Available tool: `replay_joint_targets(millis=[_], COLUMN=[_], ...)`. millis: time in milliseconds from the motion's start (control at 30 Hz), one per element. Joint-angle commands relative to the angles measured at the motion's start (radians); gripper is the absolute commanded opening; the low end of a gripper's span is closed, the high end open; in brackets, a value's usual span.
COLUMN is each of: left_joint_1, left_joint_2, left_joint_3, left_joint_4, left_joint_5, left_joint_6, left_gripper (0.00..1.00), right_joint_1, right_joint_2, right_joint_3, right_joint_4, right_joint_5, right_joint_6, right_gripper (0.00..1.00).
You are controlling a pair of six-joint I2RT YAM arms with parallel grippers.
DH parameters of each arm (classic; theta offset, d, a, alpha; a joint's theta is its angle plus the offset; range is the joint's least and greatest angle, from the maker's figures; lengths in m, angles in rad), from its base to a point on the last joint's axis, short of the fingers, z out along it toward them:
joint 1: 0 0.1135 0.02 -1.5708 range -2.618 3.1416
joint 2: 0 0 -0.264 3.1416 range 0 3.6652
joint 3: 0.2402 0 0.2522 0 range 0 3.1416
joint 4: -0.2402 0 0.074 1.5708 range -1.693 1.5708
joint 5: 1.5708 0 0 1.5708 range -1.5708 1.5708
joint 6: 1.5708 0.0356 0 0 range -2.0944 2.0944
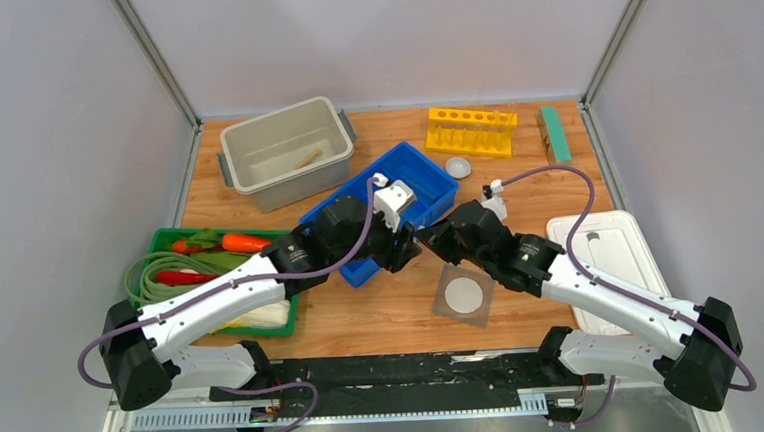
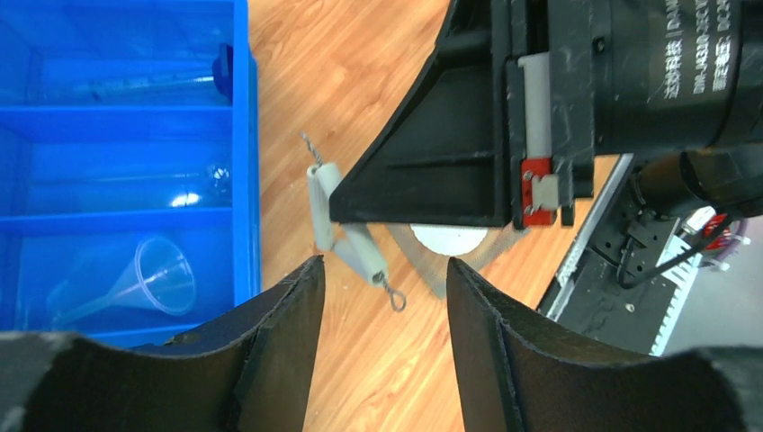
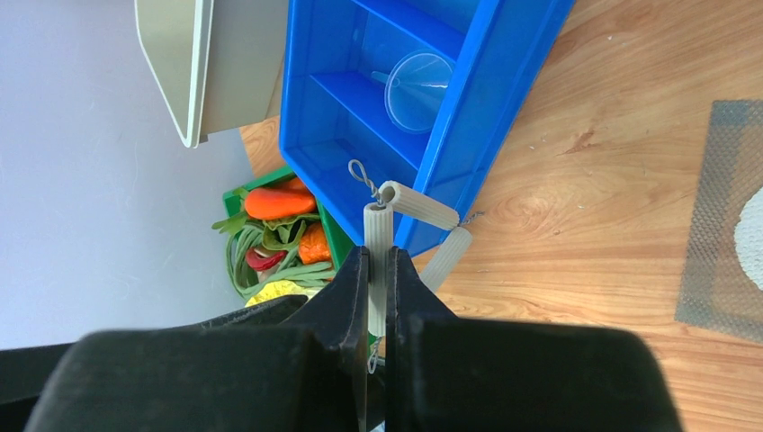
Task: Organize the chemistry lab equipment
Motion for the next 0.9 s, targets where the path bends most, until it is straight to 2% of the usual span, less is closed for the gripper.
replay_joint_targets(millis=[0,167,367,433,567,600,667,733,767,833,867], left_joint_1=[-0.043,-0.078,-0.107,-0.109,-0.109,-0.109,-0.109,-0.109,-0.109,-0.109,-0.109], left_joint_2=[0.054,0.116,0.164,0.169,0.161,0.156,0.14,0.126,0.114,0.1,0.092], left_joint_3=[0.071,0.076,0.079,0.077,0.074,0.074,0.068,0.062,0.059,0.053,0.054], left_joint_4=[0.016,0.009,0.006,0.006,0.004,0.004,0.004,0.004,0.004,-0.004,-0.011], left_joint_5=[-0.113,-0.159,-0.206,-0.211,-0.228,-0.236,-0.255,-0.268,-0.272,-0.295,-0.306], left_joint_6=[0.056,0.058,0.053,0.053,0.053,0.053,0.047,0.049,0.047,0.047,0.049], left_gripper=[0.59,0.55,0.41,0.3,0.01,0.0,0.0,0.0,0.0,0.0,0.0], right_joint_1=[0.011,0.014,0.016,0.016,0.016,0.016,0.014,0.016,0.016,0.016,0.016], right_joint_2=[-0.017,-0.049,-0.058,-0.057,-0.067,-0.072,-0.095,-0.126,-0.145,-0.199,-0.225], right_joint_3=[0.031,0.014,0.011,0.003,-0.018,-0.026,-0.044,-0.067,-0.083,-0.113,-0.132], right_joint_4=[0.037,0.025,0.019,0.024,0.034,0.042,0.04,0.03,0.027,0.034,0.042], right_joint_5=[0.041,0.075,0.084,0.081,0.076,0.076,0.087,0.11,0.122,0.144,0.156], right_joint_6=[0.053,0.07,0.066,0.062,0.047,0.04,0.023,0.018,0.006,-0.038,-0.071], right_gripper=[0.0,0.0,0.0,0.0,0.0,0.0,0.06,0.15,0.22,0.44,0.51])
